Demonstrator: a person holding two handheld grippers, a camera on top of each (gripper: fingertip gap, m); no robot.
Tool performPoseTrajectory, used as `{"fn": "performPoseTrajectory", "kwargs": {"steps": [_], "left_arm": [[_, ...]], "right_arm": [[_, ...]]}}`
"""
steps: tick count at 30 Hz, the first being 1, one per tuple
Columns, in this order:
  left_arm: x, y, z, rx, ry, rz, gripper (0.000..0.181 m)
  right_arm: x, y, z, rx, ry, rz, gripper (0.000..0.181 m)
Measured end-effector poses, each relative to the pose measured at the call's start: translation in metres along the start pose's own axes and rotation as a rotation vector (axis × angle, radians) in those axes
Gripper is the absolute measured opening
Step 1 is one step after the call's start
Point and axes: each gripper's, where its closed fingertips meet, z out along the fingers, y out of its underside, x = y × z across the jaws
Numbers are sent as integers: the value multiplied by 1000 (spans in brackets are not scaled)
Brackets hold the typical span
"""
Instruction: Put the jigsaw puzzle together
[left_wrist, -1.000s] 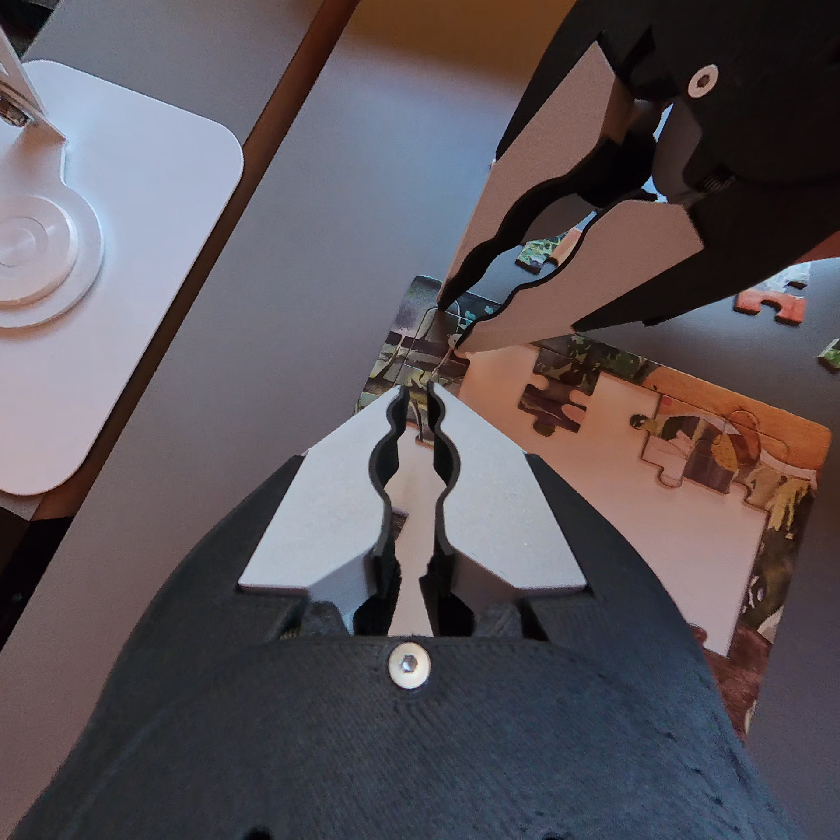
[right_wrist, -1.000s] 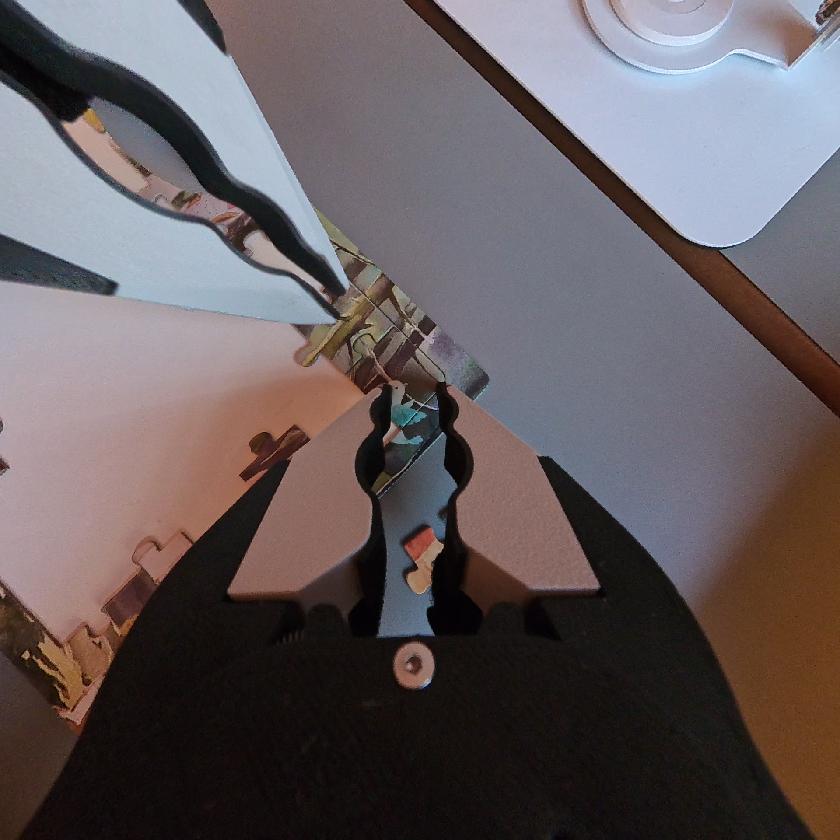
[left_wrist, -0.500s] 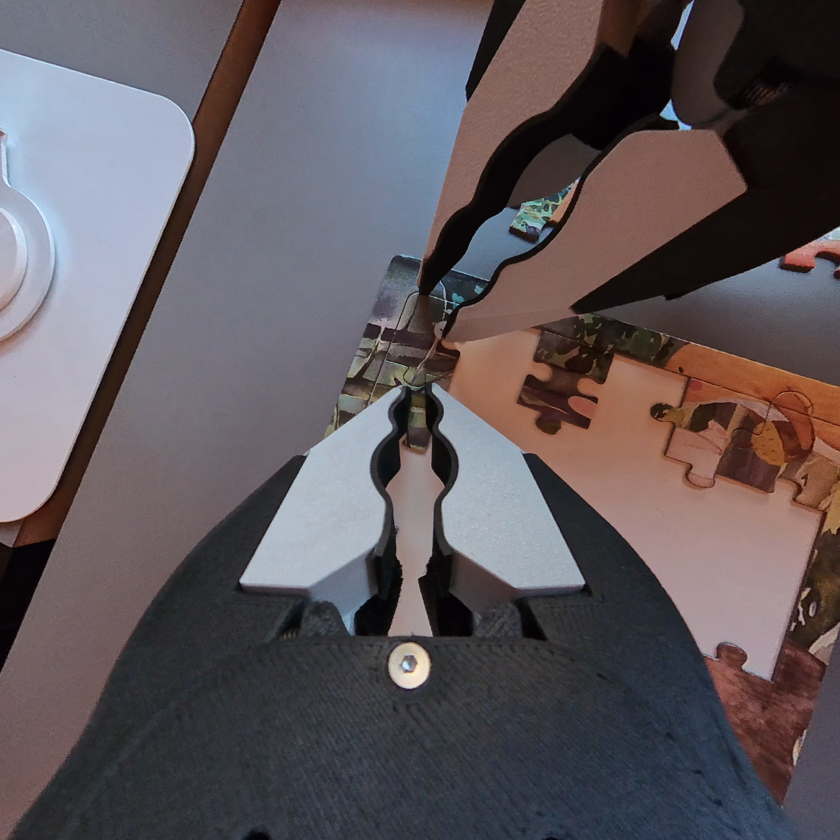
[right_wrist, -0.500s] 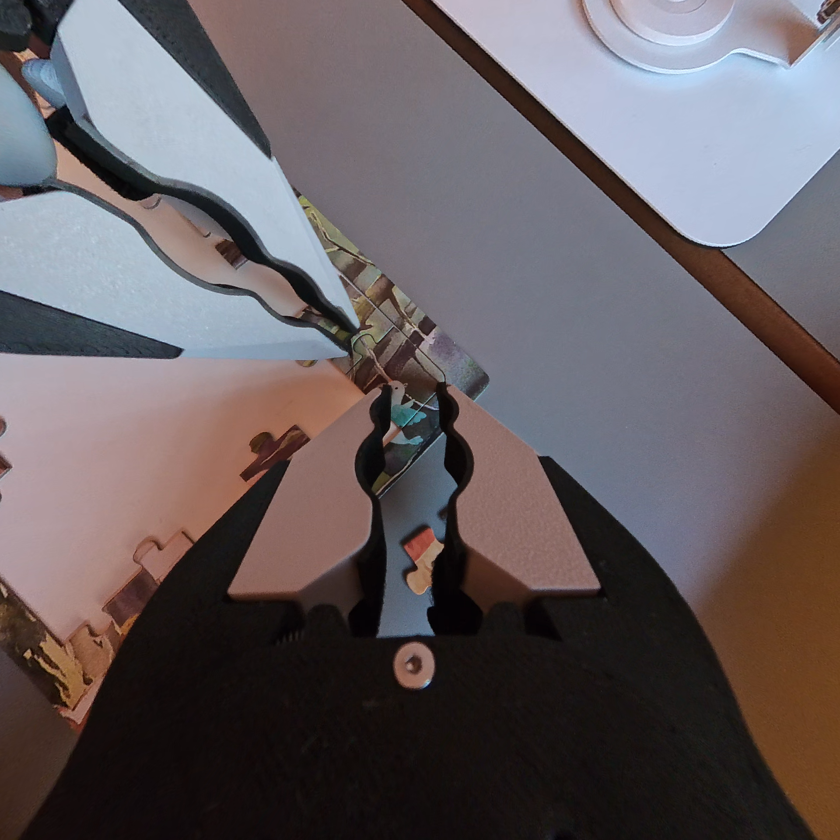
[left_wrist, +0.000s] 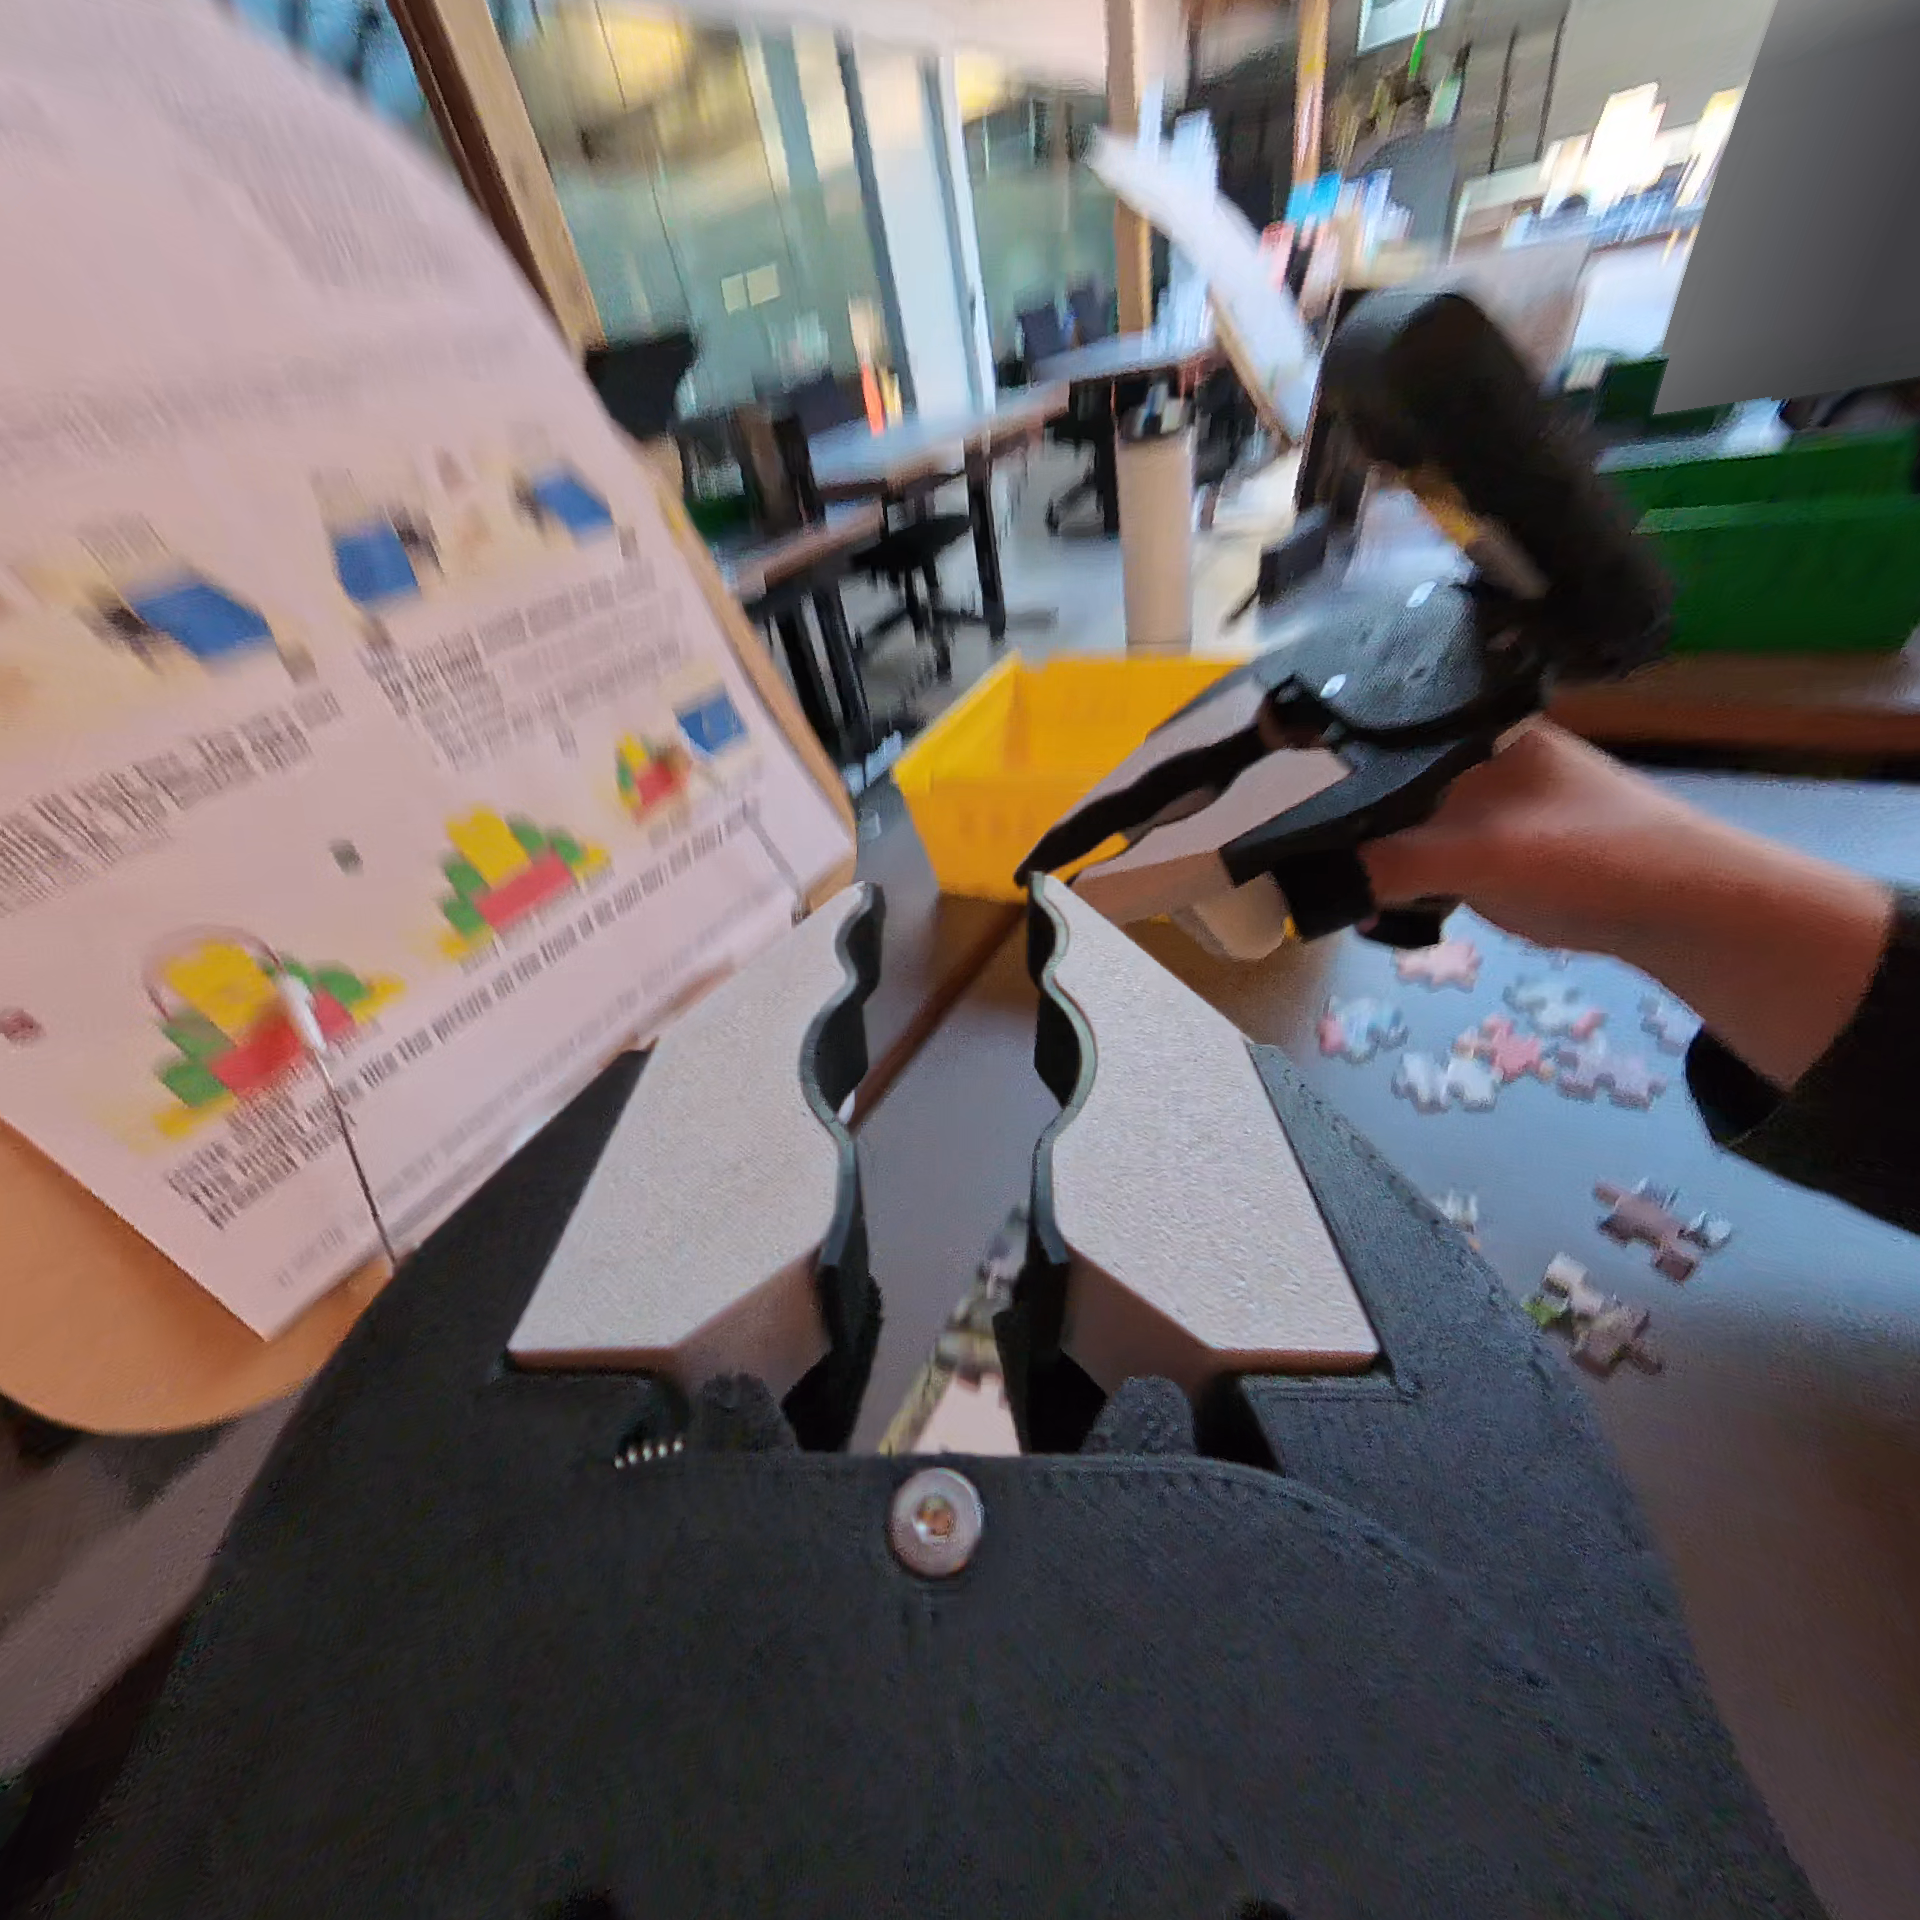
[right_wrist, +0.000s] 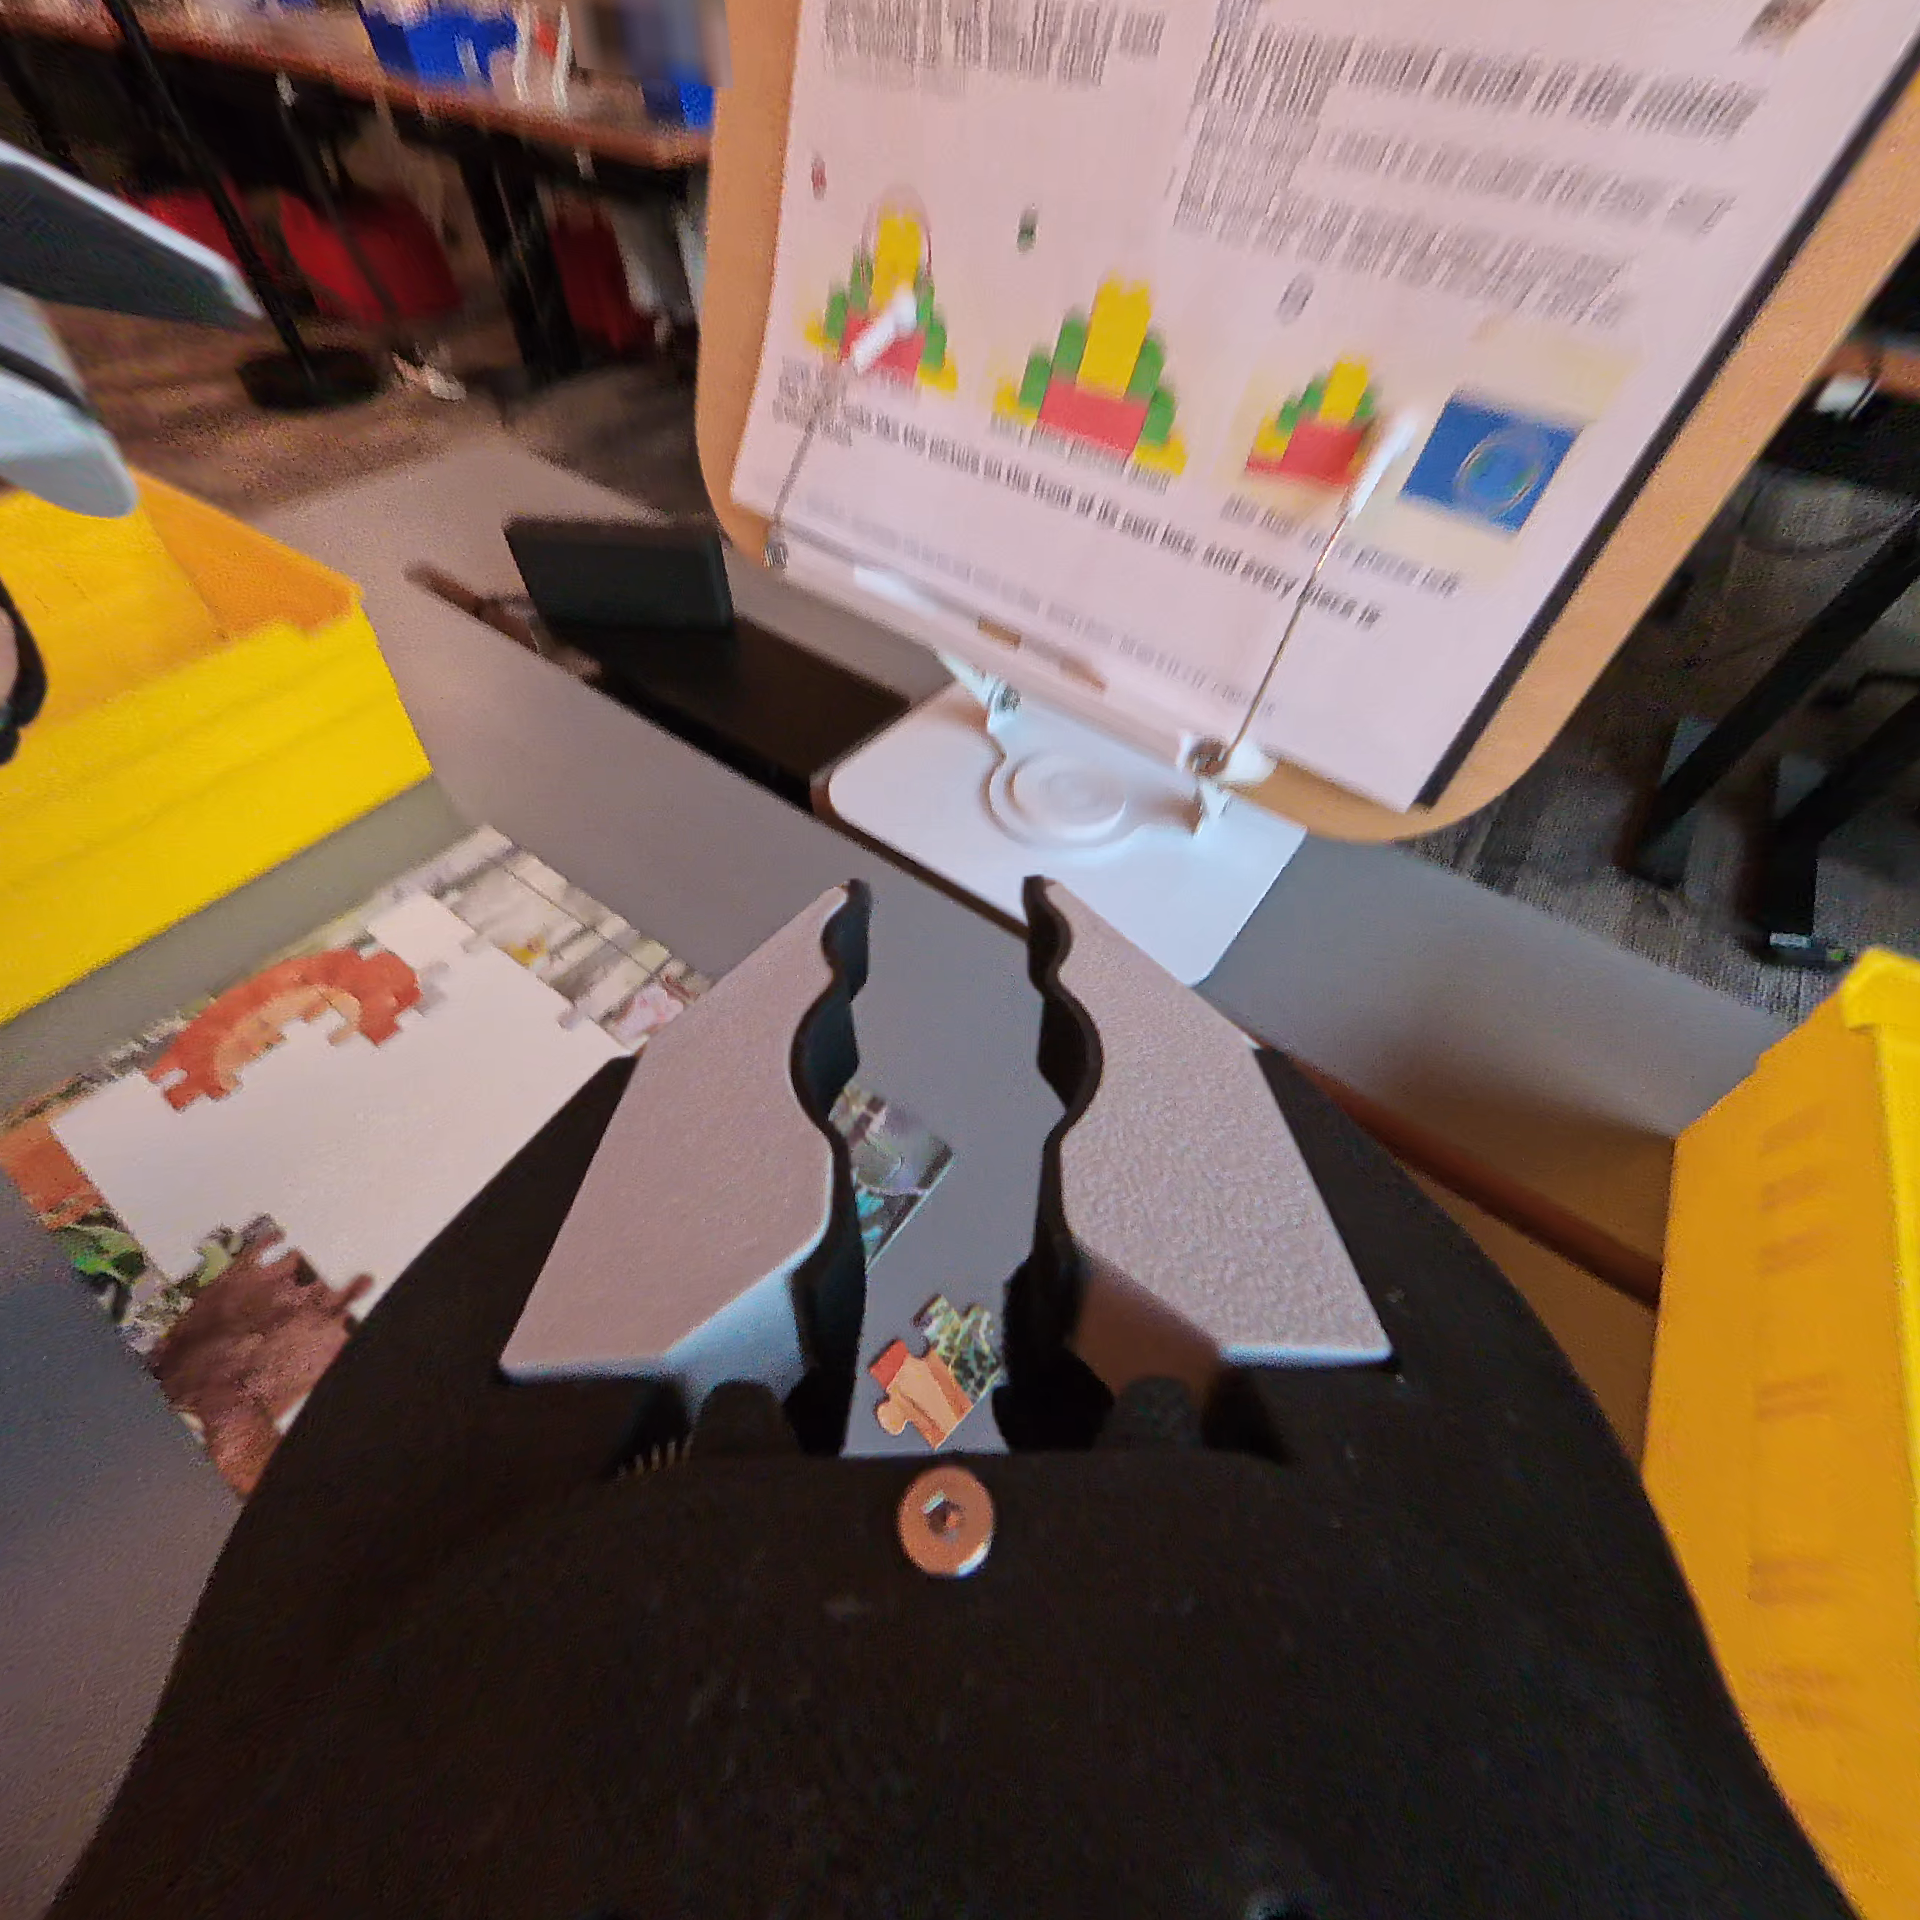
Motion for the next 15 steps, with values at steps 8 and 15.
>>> {"fn": "performPoseTrajectory", "kwargs": {"steps": [8,15], "left_arm": [[5,-61,-60,30,-167,94,32],[9,-36,-173,-88,-231,-86,22]], "right_arm": [[-2,-51,-41,259,-65,109,64],[-13,-95,-101,571,-154,30,10]]}}
